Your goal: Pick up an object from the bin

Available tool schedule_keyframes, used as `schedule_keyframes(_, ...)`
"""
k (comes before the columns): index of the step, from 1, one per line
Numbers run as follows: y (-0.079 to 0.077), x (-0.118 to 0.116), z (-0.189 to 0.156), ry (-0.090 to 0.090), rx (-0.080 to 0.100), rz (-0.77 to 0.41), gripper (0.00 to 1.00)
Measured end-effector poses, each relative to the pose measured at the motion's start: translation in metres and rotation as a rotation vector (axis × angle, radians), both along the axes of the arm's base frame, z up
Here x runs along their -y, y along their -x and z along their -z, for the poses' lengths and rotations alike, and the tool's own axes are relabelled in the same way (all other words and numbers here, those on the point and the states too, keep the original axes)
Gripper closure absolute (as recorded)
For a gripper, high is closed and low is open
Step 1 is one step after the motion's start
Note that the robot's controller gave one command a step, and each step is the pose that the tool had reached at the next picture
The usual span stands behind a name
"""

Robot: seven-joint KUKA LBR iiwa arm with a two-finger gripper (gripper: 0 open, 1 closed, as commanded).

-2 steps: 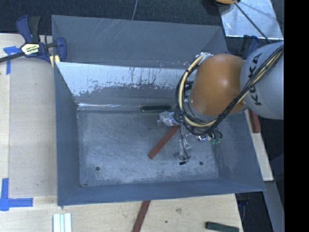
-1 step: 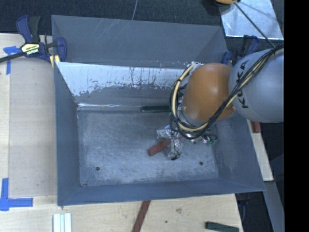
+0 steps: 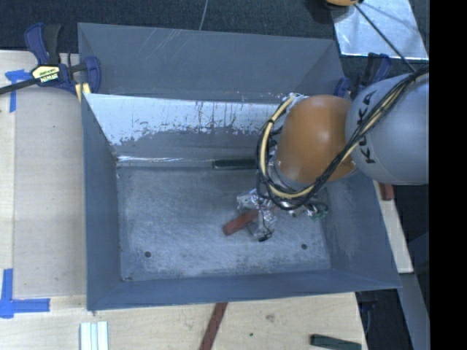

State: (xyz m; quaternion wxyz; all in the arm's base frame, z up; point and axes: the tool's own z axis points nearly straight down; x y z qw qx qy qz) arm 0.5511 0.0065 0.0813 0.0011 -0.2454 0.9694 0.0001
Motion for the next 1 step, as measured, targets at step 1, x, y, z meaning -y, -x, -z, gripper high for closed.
schedule_keyframes(1,-0.0033,0.0055,-0.1381,0.0,0.002,0.019,1.0)
